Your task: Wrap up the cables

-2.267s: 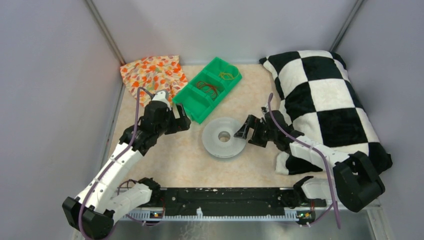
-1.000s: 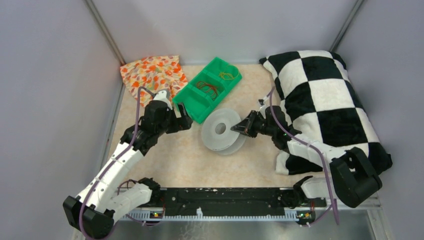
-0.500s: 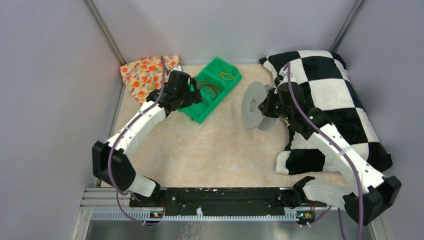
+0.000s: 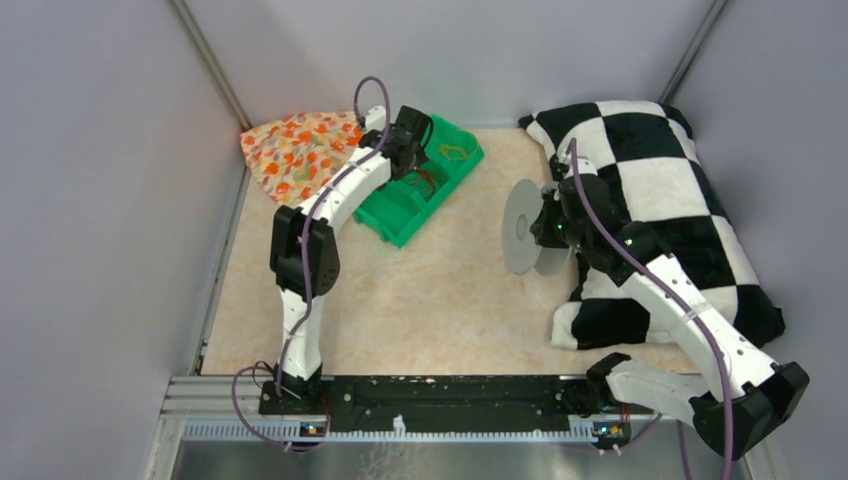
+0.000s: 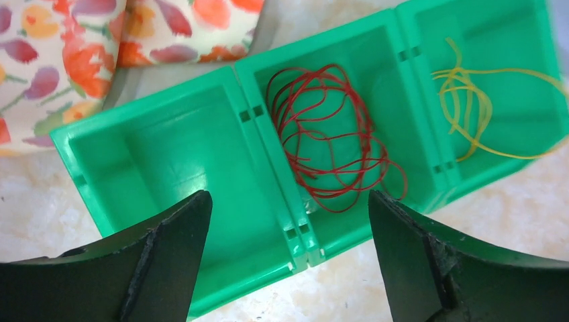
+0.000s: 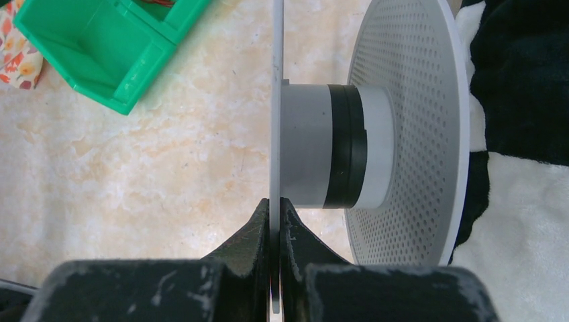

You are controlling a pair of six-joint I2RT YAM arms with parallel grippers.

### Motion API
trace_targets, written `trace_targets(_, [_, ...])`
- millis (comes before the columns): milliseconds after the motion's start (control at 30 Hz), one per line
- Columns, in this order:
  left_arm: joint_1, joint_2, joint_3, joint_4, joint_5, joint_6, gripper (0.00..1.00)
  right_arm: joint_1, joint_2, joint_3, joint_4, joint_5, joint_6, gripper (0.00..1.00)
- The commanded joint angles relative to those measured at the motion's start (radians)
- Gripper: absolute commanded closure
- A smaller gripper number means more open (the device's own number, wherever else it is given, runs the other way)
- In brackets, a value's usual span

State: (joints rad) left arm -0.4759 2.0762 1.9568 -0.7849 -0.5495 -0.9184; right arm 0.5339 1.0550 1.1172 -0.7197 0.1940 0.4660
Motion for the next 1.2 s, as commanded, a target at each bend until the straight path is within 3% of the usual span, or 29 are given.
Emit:
trace_targets(0, [-0.013, 0.053, 0.021, -0.077, -0.076, -0.128, 0.08, 0.003, -0.012, -0.002, 0.067, -0.019, -0.005, 1.0])
trace_targets(167, [-0.024, 0.071, -0.032, -0.023, -0.062, -0.141, 0.09, 0.003, -0.024, -0.042, 0.104, -0.055, 0.015, 1.0])
trace_targets(267, [-0.022, 0.075, -0.079, 0.014, -0.058, -0.162, 0.19, 0.003, -0.005, -0.046, 0.106, -0.078, 0.017, 1.0])
trace_targets(400, [-0.023, 0.094, -0.099, 0.113, 0.008, -0.095, 0.25, 0.003, 0.005, -0.053, 0.101, -0.1, 0.016, 1.0])
trace_targets(600, [-0.022, 0.095, -0.107, 0.121, 0.029, -0.058, 0.48, 0.002, -0.013, -0.08, 0.105, -0.092, 0.037, 1.0])
trace_targets(700, [-0.023, 0.1, -0.109, 0.157, 0.059, 0.008, 0.55, 0.004, -0.015, -0.085, 0.105, -0.1, 0.045, 1.0])
trace_targets(867, [-0.023, 0.109, -0.105, 0.226, 0.124, 0.172, 0.6, 0.003, -0.014, -0.067, 0.089, -0.088, 0.037, 1.0])
trace_targets(1167, [-0.009, 0.091, -0.107, 0.394, 0.264, 0.691, 0.59, 0.003, -0.032, 0.034, -0.071, 0.062, -0.092, 1.0])
